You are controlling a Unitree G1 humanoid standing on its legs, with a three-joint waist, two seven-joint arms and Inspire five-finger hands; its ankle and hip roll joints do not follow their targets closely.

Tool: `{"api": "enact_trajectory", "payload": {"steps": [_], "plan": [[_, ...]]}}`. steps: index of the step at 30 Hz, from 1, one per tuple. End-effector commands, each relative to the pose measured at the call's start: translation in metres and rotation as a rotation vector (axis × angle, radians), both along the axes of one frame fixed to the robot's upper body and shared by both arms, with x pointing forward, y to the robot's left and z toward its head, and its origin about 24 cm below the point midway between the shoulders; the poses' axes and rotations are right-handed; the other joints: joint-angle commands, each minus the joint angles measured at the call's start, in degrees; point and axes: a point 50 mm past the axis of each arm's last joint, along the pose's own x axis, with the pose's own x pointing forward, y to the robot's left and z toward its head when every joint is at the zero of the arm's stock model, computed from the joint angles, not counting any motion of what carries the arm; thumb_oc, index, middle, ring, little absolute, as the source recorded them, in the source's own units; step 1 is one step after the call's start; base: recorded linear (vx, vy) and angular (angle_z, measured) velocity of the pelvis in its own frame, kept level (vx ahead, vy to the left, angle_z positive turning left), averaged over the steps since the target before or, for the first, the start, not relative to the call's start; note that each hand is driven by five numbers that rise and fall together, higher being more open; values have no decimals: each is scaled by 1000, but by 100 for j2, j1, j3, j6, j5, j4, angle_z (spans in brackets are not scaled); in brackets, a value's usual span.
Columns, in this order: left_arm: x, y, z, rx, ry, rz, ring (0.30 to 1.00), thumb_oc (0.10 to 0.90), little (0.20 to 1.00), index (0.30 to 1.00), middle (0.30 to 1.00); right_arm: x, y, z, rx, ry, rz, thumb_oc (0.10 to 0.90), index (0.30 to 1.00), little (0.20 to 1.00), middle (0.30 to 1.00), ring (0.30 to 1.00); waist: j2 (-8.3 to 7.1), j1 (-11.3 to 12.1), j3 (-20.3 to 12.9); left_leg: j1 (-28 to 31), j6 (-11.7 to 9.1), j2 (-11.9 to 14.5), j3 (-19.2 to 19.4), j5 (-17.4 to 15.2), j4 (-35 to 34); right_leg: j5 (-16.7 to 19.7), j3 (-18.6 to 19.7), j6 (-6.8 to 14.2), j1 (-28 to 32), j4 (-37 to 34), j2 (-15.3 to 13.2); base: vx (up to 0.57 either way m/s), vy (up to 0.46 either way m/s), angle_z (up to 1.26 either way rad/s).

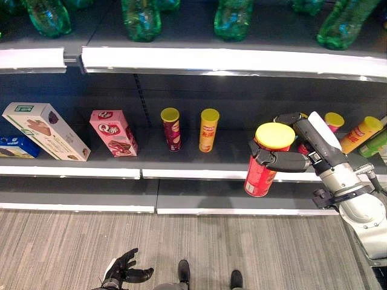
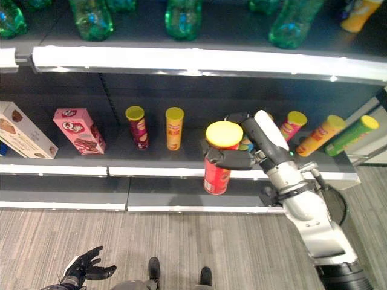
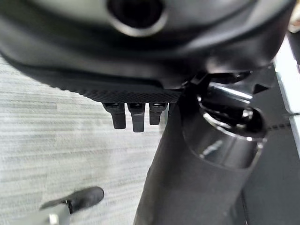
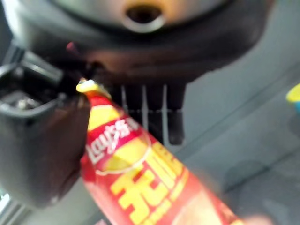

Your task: Put the goods on the table back onto the shelves and tidy them up.

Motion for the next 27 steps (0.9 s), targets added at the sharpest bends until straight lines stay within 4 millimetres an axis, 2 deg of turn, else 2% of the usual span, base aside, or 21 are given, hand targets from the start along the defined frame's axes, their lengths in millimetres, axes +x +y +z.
{"api": "enact_trajectory", "payload": {"steps": [1,8,12,14,16,19,20,24,27], "plan": [[25,0,9,28,-70,-54,900,800,900,900,900,2,1,55,16,-333,-39,400,300,300,300,300,163,104,-226,401,-662,881,-427,-707,30,-157,-171,105,11,76,82,31,-23,-2],[23,-2,8,36,-61,-57,900,800,900,900,900,23,0,40,19,-361,-186,400,300,300,300,300,246,223,-209,437,-653,878,-507,-734,30,-227,-244,79,101,76,69,32,-27,1],[21,-1,8,44,-57,-62,900,800,900,900,900,39,-1,37,-43,-370,-263,400,300,300,300,300,296,341,-138,380,-662,867,-577,-711,30,-241,-312,76,91,76,55,5,-41,13],[24,1,11,59,-69,-74,900,800,900,900,900,51,-9,40,-80,-394,-346,400,300,300,300,300,376,431,-24,244,-687,842,-658,-652,30,-237,-374,80,35,79,31,-39,-46,16],[26,2,12,64,-74,-76,900,800,900,900,900,54,-10,43,-94,-406,-363,400,300,300,300,300,403,443,13,192,-698,829,-682,-628,30,-234,-394,81,4,84,27,-37,-28,21],[32,-1,15,64,-99,-91,900,800,900,900,900,65,-15,53,-110,-449,-425,400,300,300,300,300,551,528,143,-6,-730,783,-795,-539,30,-225,-485,77,-114,106,7,-50,-24,14],[35,-2,16,65,-110,-93,900,800,900,900,900,67,-17,59,-101,-484,-459,400,300,300,300,300,624,569,211,-109,-751,767,-841,-489,30,-221,-537,78,-167,120,-5,-54,-23,12],[40,-7,18,64,-127,-112,900,800,900,900,900,69,-24,69,-123,-540,-528,400,300,300,300,300,743,614,275,-257,-772,746,-942,-428,30,-228,-616,77,-233,136,-21,-26,-16,24],[47,-13,20,56,-151,-135,900,800,900,900,900,73,-28,79,-66,-588,-579,400,300,300,300,300,868,686,351,-380,-790,711,-1006,-379,30,-233,-688,84,-299,151,-49,-33,-1,13]]}}
